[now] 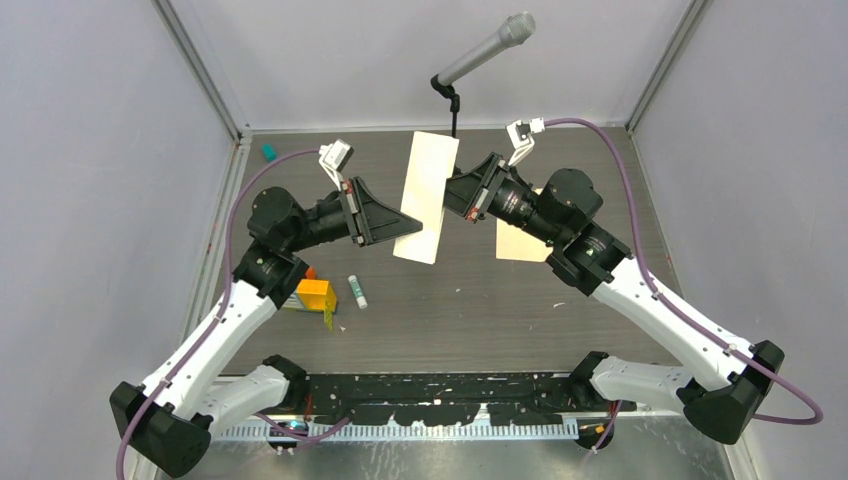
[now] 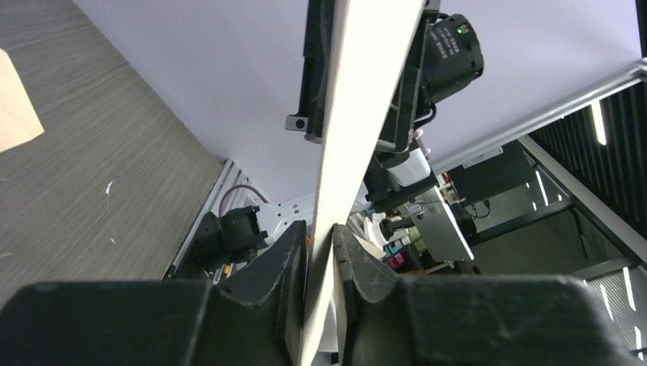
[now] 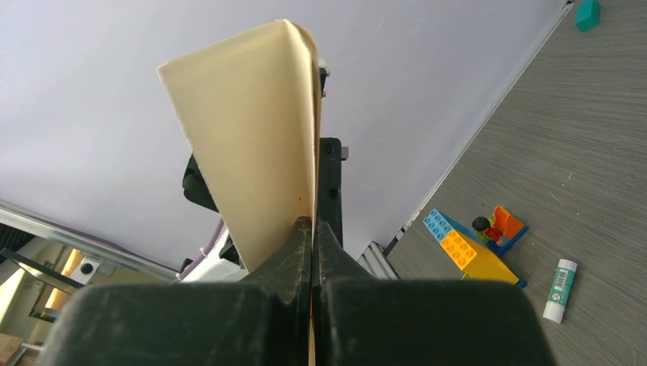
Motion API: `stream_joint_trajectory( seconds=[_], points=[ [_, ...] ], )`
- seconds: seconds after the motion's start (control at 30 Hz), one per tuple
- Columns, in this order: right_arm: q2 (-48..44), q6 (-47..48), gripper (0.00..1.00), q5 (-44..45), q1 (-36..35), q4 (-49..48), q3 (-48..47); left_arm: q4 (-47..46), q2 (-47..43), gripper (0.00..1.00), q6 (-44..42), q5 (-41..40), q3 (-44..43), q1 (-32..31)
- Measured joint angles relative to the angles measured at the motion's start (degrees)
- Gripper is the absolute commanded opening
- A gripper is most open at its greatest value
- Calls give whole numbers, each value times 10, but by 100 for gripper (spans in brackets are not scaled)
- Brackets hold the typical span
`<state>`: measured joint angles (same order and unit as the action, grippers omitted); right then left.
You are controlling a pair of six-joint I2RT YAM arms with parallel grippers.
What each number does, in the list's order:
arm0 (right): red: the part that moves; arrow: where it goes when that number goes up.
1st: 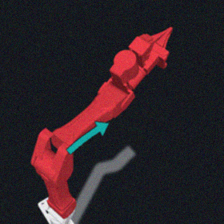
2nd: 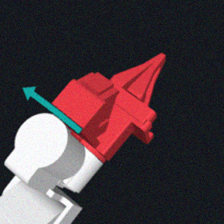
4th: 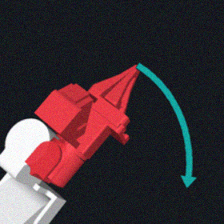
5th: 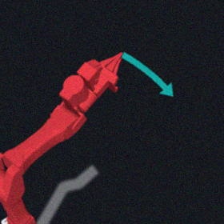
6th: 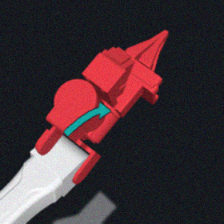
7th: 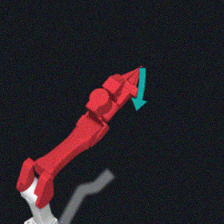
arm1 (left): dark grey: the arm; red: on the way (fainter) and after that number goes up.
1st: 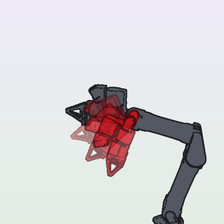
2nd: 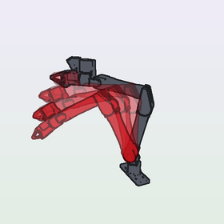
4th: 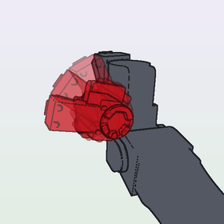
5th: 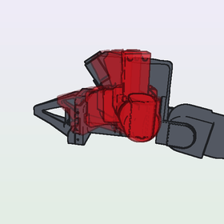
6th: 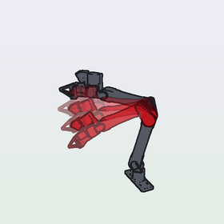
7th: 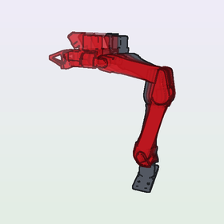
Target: Place the letter into the envelope and seal it
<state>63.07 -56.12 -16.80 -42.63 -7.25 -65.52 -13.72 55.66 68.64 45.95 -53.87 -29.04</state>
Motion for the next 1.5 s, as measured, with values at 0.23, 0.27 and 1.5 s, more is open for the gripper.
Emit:
stream_joint_trajectory(
  seconds=[0.23, 0.27, 1.5],
  points=[
    [-5, 10, 43, 21, 0, 20, 1, -19, -4, 0, 17, 1, 0, 0],
    [-8, 13, 48, 26, 0, 29, 2, -17, -7, 0, 16, 0, 0, 0],
    [160, 85, 78, 169, 436, 163, 226, 386, -58, 0, -257, -97, -89, 0]
  ],
)
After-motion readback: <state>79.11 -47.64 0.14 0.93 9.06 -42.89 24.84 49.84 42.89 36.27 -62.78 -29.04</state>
